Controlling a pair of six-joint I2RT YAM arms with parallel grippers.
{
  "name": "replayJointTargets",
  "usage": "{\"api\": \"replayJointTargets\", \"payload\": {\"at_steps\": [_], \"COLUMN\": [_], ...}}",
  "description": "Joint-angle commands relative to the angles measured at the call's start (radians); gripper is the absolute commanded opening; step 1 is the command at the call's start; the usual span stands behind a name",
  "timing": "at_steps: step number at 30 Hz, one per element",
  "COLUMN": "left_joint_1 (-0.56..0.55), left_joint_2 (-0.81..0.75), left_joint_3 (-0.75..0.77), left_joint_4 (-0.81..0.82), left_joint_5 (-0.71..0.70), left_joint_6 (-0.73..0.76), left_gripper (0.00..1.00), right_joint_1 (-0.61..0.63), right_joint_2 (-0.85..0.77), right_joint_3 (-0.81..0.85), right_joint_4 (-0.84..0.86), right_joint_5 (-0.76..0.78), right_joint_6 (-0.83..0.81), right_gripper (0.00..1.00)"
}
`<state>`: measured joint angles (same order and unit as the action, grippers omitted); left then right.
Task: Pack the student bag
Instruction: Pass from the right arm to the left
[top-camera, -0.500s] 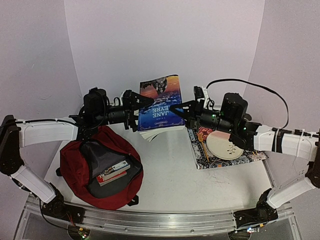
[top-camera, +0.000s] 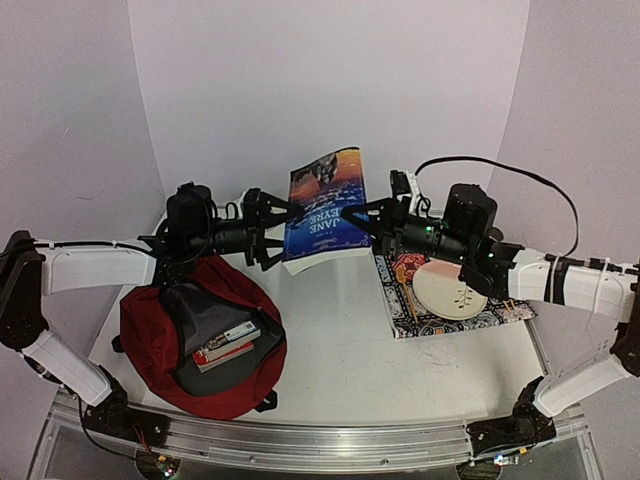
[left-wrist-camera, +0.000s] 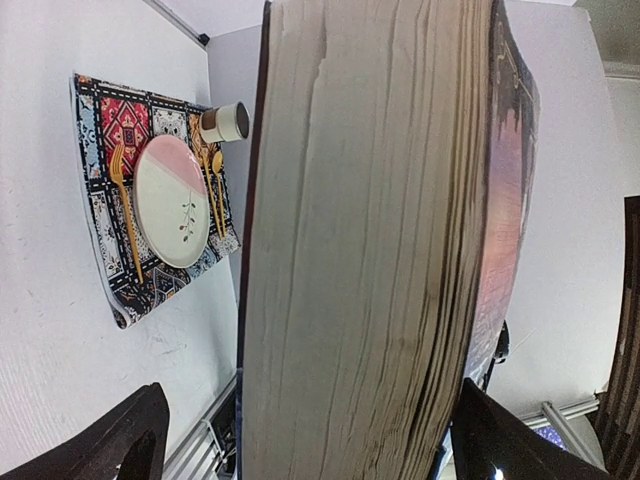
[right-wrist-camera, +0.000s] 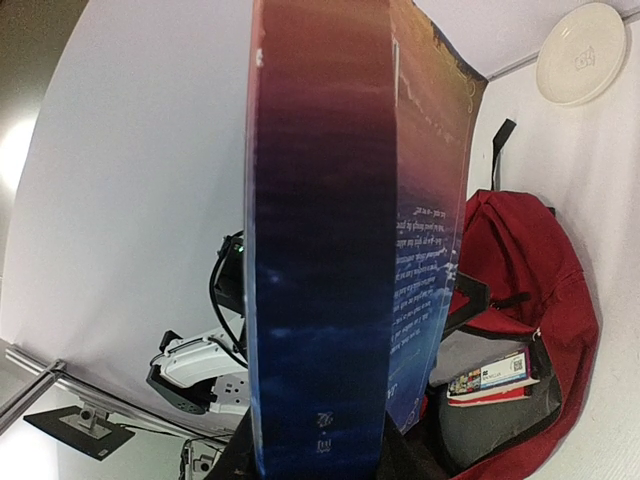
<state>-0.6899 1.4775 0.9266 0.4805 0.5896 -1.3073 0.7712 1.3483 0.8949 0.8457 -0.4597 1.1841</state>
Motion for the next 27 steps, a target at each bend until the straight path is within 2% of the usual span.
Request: {"api": "replayJointTargets", "payload": {"at_steps": [1, 13, 16, 20, 27], "left_joint_1": [0.001, -0.019, -0.016, 0.003, 0.026], "left_joint_2": [0.0, 0.027, 0.014, -0.025, -0.072], "left_joint_3": [0.047, 0.109, 0.108, 0.075, 0.062], "left_joint_4": [0.033, 0.039, 0.039, 0.041, 0.045], "left_joint_5": [0.039, 0.08, 0.06, 0.013, -0.012], "left_joint_6": [0.004, -0.013, -0.012, -0.017, -0.014], "left_gripper": [0.99, 0.99, 0.96, 0.86, 0.56], "right_joint_1": [0.0, 0.0, 0.0, -0.01, -0.027], "right_joint_2": [-0.052, 0.015, 0.013, -0.006, -0.028], "right_joint_3": [0.113, 0.14, 0.13, 0.089, 0.024], "right_joint_4": [0.296, 0.39, 0.39, 0.391, 0.37], "right_joint_5": [-0.034, -0.057, -0.051, -0.041, -0.03], "right_joint_6": [-0.003, 0.052, 0.049, 0.047, 0.045], "right_gripper": [0.0, 0.0, 0.0, 0.0, 0.0]}}
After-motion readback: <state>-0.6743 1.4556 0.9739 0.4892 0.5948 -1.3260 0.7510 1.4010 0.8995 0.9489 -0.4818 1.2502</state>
